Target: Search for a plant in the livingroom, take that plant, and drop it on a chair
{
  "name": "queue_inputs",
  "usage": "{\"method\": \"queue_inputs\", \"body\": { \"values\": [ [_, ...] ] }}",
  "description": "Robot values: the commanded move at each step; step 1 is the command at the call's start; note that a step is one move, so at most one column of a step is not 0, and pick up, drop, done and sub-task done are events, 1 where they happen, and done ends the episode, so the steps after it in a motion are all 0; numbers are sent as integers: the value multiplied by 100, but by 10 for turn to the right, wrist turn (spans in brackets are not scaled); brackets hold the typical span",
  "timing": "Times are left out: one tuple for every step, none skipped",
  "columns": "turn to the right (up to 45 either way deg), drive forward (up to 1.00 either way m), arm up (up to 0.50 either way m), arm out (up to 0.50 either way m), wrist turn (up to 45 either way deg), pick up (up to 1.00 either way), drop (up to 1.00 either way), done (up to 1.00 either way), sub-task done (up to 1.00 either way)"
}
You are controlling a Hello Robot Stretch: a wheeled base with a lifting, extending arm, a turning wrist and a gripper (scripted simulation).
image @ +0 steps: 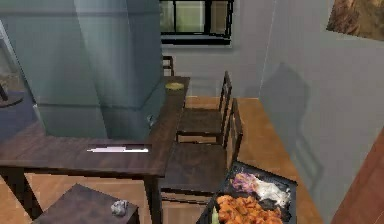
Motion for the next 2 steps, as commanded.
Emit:
{"method": "queue_inputs", "body": {
  "values": [
    [90,0,0,0,0,0,0,0,0],
    [30,0,0,0,0,0,0,0,0]
  ]
}}
